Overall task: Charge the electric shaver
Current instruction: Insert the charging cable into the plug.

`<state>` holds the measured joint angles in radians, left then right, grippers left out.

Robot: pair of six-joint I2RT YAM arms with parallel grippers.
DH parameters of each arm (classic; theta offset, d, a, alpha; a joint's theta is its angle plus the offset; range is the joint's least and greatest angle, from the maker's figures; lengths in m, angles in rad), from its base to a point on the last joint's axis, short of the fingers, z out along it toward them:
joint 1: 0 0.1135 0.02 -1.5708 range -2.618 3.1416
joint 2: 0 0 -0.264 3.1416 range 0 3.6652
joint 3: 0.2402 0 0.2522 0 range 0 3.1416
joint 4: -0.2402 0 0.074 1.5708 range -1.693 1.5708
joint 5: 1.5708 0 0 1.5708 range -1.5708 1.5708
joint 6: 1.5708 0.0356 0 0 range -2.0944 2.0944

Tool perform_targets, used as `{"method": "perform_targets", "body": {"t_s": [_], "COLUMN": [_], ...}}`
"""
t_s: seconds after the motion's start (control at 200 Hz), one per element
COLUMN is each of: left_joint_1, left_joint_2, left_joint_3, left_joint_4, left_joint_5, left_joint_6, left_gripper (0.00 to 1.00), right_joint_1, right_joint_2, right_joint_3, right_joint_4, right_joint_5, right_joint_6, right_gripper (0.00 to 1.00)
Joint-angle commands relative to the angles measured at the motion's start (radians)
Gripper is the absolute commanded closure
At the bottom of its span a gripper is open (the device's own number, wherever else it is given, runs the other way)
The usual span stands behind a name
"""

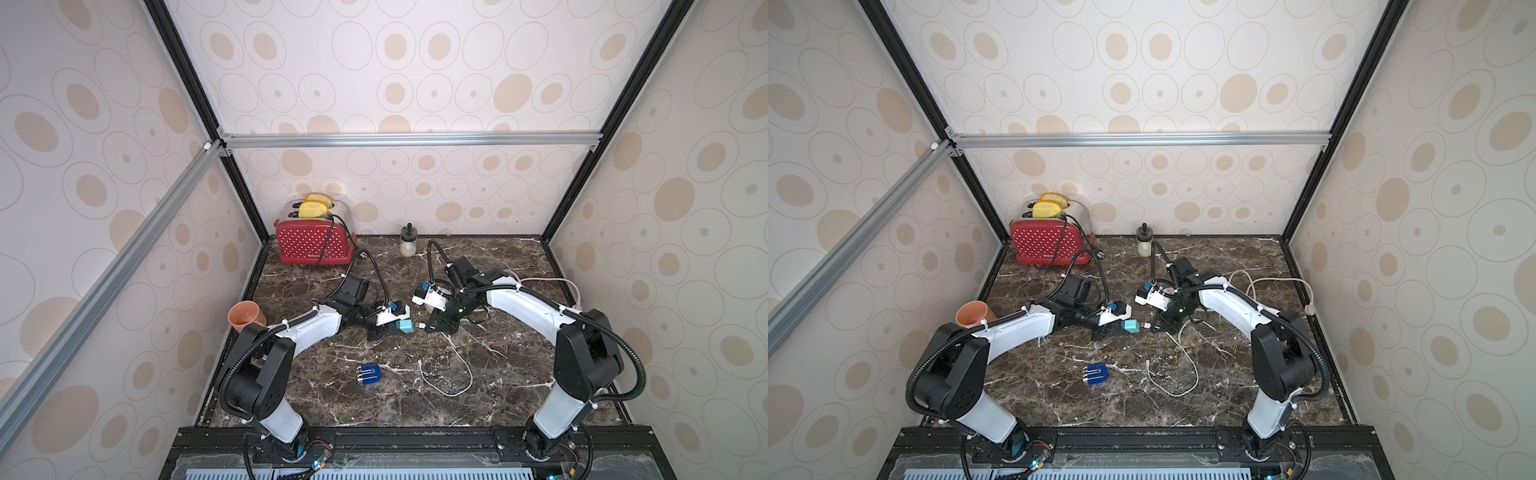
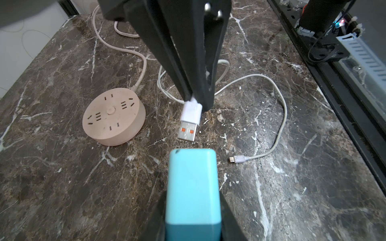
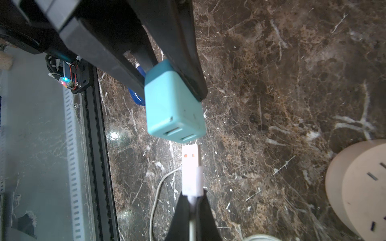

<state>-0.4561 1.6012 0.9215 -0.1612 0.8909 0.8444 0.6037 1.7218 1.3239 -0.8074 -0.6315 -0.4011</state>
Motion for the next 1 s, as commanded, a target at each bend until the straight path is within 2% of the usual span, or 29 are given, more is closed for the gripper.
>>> {"method": "perform_targets", "body": {"t_s": [0.0, 0.32, 0.806, 0.996], "left_joint_1": [-0.001, -0.002, -0.003, -0.004], "left_joint_2": [-0.033, -0.057, -0.06, -0.049], "left_joint_3": [0.023, 0.022, 0.019, 0.015], "left_joint_4": [-0.022, -0.017, -0.042, -0.075], "left_joint_5": [0.028, 0.034, 0.03, 0.016], "left_joint_6": [0.042, 0.035, 0.052, 0.085], "left_gripper": [1.0, 1.0, 1.0, 1.0], "right_joint_1": [0.014, 0.02, 0.021, 0.021], "right_joint_2": [0.018, 0.028, 0.017, -0.005], "right_joint_3": [0.025, 0.024, 0.016, 0.003], "right_joint_4": [-0.035, -0.027, -0.01, -0.011], "right_joint_5": [-0.024, 0.015, -0.031, 0.01], "right_joint_6": [-0.024, -0.015, -0.027, -0.031], "right_gripper": [1.0, 1.0, 1.0, 1.0]}}
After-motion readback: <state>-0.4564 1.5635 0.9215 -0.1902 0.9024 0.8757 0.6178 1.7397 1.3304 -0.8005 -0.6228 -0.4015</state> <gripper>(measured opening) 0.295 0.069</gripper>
